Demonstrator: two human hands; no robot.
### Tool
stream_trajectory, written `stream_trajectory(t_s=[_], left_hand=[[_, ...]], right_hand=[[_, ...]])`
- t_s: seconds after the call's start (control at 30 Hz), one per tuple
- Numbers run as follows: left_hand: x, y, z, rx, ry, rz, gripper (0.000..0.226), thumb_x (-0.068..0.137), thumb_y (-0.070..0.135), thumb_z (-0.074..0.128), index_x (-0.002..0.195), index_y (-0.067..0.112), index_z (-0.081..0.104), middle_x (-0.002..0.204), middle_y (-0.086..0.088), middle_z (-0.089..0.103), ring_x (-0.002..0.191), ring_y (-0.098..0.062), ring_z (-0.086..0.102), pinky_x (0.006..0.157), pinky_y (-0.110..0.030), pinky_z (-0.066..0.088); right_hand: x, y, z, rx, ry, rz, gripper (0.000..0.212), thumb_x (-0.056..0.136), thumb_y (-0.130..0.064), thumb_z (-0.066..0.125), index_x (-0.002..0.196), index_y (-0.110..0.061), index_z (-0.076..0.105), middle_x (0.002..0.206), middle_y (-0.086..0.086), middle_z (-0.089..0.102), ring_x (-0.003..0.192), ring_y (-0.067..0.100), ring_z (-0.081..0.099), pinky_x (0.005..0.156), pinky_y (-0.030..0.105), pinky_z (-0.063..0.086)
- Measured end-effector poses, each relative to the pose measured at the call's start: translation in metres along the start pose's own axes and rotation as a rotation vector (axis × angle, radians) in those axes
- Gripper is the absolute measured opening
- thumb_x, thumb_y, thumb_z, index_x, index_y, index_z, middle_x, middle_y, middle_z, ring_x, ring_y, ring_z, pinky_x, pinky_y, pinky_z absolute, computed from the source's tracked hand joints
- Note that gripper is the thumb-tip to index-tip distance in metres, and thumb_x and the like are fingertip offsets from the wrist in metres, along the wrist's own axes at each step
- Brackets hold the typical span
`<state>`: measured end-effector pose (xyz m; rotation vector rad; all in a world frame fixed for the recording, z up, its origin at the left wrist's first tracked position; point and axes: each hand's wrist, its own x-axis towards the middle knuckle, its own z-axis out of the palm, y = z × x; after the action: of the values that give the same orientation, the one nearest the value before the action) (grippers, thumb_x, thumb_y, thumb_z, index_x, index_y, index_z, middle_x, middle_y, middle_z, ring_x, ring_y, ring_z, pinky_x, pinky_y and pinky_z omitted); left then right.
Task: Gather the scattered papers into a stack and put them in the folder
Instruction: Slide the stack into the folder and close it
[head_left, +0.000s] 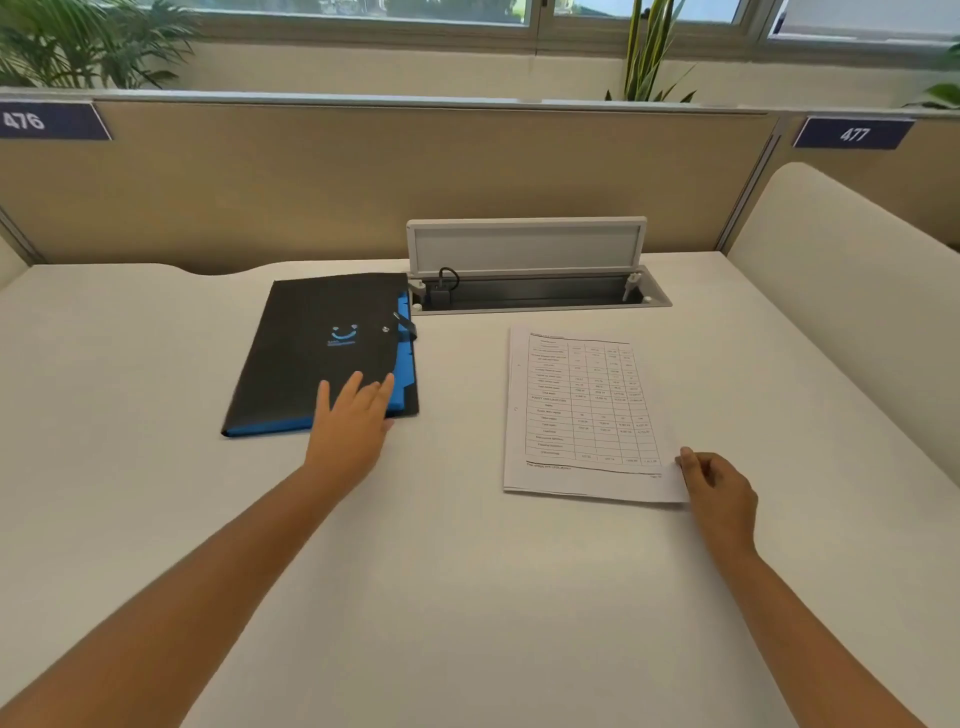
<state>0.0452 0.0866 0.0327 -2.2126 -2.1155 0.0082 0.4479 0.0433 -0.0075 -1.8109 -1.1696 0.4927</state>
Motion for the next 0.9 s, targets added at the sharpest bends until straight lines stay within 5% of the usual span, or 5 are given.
stream_trajectory(t_s=[0.23,0.43,0.57,0.73,0.9], left_hand=[[-0.059,0.042,-0.013,-0.096,0.353,0.386,0.045,0.079,0.020,0.068,0.122,0.010,0.058,0.118,-0.004,0.067,0.119,-0.027,0.055,0.101,-0.051,0.038],[-0.038,0.062,-0.007,-0.138,-0.003,0.045,0.057,0.092,0.040,0.041,0.142,0.017,0.024,0.151,-0.003,0.028,0.143,-0.026,0.013,0.116,-0.047,0.008],[-0.018,0.077,-0.004,-0.066,-0.157,-0.152,0.065,0.091,0.041,0.042,0.144,0.013,0.016,0.154,-0.009,0.019,0.142,-0.039,0.007,0.110,-0.061,0.009],[-0.006,0.080,-0.006,-0.249,-0.369,-0.403,0.082,0.090,0.034,0.047,0.144,0.024,-0.015,0.155,-0.017,-0.009,0.136,-0.054,0.004,0.106,-0.067,0.014],[-0.002,0.066,-0.010,-0.297,-0.452,-0.430,0.077,0.091,0.031,0.046,0.145,0.022,-0.008,0.155,-0.017,-0.010,0.136,-0.052,0.007,0.107,-0.065,0.018]], right_hand=[[-0.005,0.000,-0.001,0.038,-0.003,-0.012,0.025,0.092,-0.030,0.053,0.083,-0.010,0.065,0.077,0.003,0.064,0.071,0.017,0.054,0.060,0.016,0.038],[-0.005,-0.001,-0.001,0.039,0.000,-0.011,0.025,0.092,-0.029,0.053,0.081,-0.011,0.065,0.076,0.004,0.064,0.067,0.014,0.052,0.058,0.016,0.037],[-0.006,-0.002,-0.001,0.041,0.003,-0.010,0.024,0.092,-0.028,0.053,0.081,-0.010,0.064,0.075,0.004,0.064,0.069,0.017,0.053,0.058,0.016,0.038],[-0.009,-0.004,-0.005,0.035,-0.016,-0.013,0.022,0.091,-0.026,0.054,0.079,-0.011,0.063,0.073,0.005,0.064,0.068,0.019,0.053,0.055,0.011,0.039],[-0.002,-0.006,-0.006,0.043,-0.034,0.137,0.026,0.090,-0.035,0.054,0.095,-0.011,0.063,0.091,0.003,0.065,0.084,0.020,0.057,0.072,0.027,0.039]])
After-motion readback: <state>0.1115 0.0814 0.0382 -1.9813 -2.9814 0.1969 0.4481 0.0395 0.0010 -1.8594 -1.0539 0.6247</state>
